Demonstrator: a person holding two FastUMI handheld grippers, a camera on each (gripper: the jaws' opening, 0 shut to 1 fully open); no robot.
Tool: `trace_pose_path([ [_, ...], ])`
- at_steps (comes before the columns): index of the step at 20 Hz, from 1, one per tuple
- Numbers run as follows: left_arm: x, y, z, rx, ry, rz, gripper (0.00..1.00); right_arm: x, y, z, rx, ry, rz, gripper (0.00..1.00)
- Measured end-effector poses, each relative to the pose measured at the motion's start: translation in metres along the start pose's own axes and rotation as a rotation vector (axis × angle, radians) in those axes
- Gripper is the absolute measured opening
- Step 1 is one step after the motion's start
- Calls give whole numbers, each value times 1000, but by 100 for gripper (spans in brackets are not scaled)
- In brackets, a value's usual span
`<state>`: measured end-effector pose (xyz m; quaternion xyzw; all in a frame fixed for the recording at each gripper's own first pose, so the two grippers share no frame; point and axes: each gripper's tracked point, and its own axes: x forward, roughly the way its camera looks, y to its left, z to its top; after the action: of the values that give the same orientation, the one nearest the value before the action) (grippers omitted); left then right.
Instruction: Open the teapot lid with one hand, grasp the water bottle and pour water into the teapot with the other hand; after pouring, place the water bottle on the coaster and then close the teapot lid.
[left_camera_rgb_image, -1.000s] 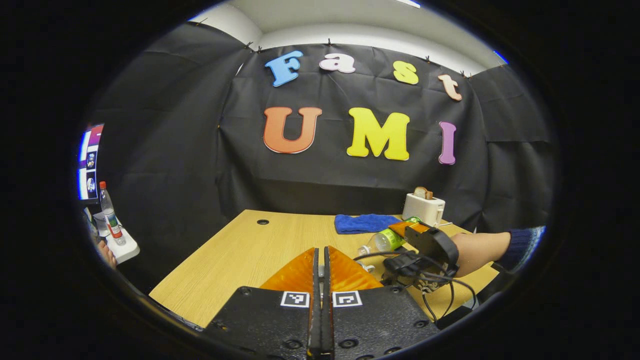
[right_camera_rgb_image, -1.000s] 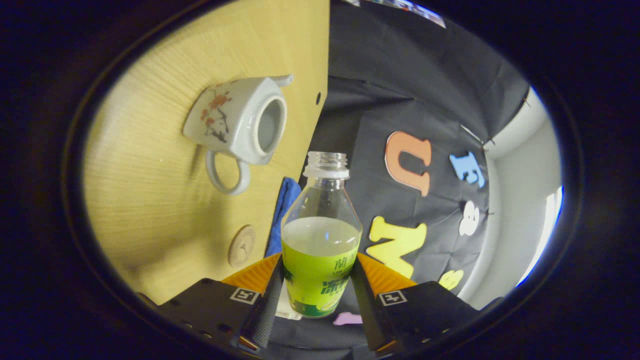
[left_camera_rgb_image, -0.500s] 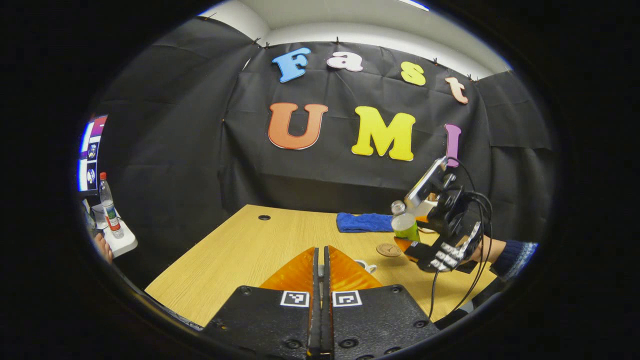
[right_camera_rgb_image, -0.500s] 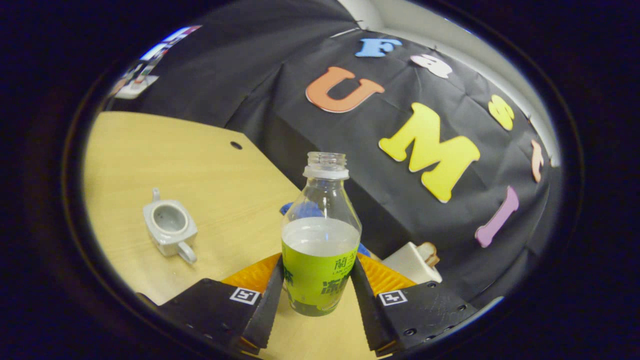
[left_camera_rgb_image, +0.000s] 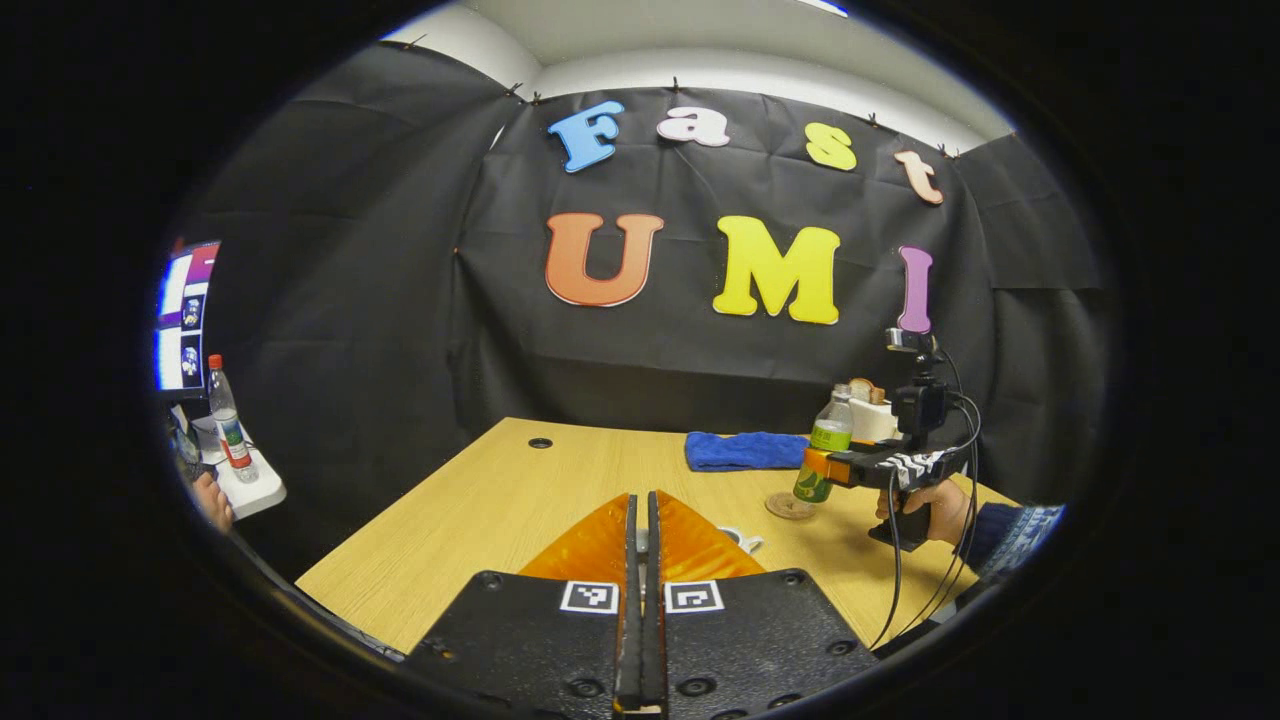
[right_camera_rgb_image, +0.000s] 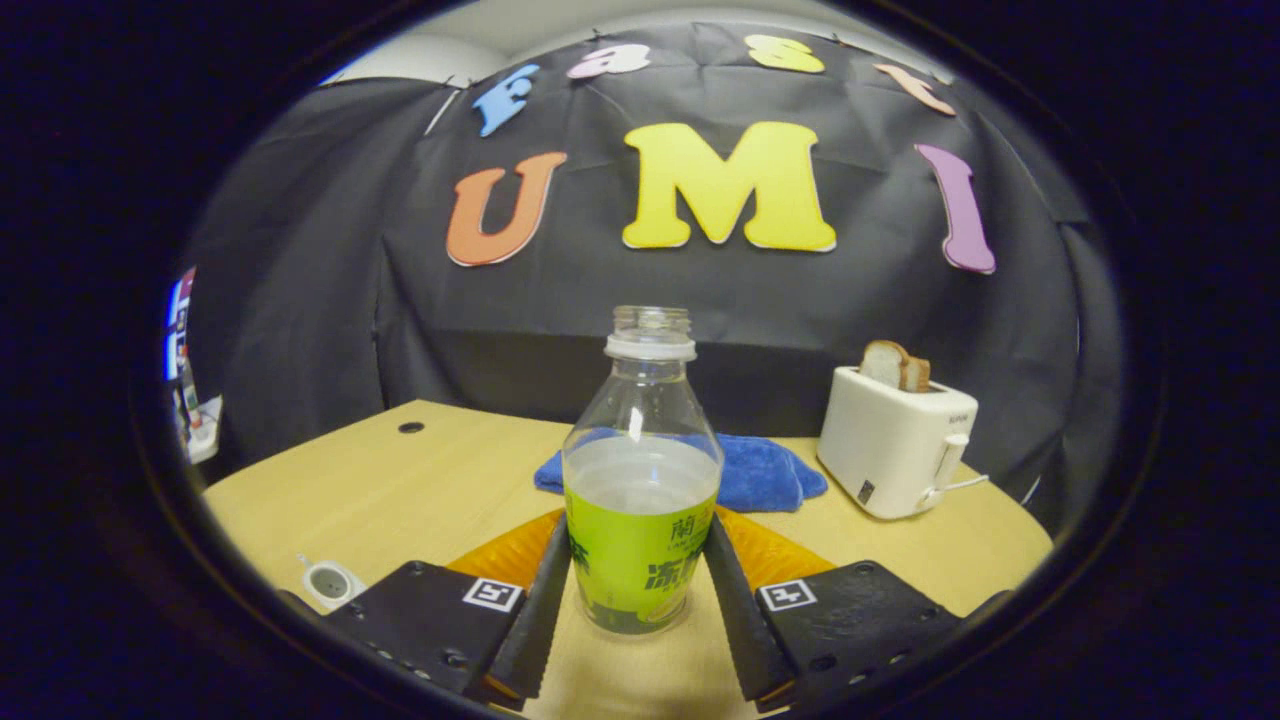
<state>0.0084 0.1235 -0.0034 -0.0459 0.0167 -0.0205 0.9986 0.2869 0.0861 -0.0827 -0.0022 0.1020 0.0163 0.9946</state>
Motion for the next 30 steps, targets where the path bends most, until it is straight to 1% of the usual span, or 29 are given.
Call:
trace_pose_path([
  [2,-1,0,4,5,-7,7,3,12,-2,2,8,4,-7,71],
  [7,0,8,-1,2,2,18,3,25,14,-6,-50,30,9,71],
  [9,3,10,-5,9,15,26,3,29,9,-9,-70,33,-18,71],
  [11,3,11,-5,15,18,29,3,32,6,-12,-88,42,-29,72],
  [17,4,3,-5,25,18,19,3,25,14,-14,-79,49,34,80],
  [18,4,1,-4,27,18,15,3,19,15,-14,-81,52,37,90],
  [19,5,-1,-5,30,15,12,3,13,15,-12,-84,47,43,95],
  [20,7,-2,-5,34,16,12,3,6,14,-12,-90,41,46,95],
  [21,6,-3,-5,37,15,11,3,-2,11,-10,-98,33,45,93],
  [22,7,-6,-5,37,14,6,3,-10,6,-9,-104,27,36,95],
  [23,8,-10,-6,36,14,-3,3,-21,2,-7,-103,25,31,95],
  [24,9,-14,-6,38,14,-12,3,-31,-3,-5,-111,23,6,95],
  [25,11,-16,-7,39,15,-17,3,-44,-12,-3,-111,11,-20,97],
  [26,12,-17,-7,39,14,-17,3,-56,-14,0,-110,-6,-25,97],
  [27,14,-20,-8,40,15,-21,3,-71,-18,4,-108,-20,-32,95],
  [29,16,-23,-13,37,23,-29,3,-105,-25,12,-114,-59,-46,97],
  [30,17,-25,-14,37,27,-29,3,-124,-31,16,-128,-82,-56,95],
])
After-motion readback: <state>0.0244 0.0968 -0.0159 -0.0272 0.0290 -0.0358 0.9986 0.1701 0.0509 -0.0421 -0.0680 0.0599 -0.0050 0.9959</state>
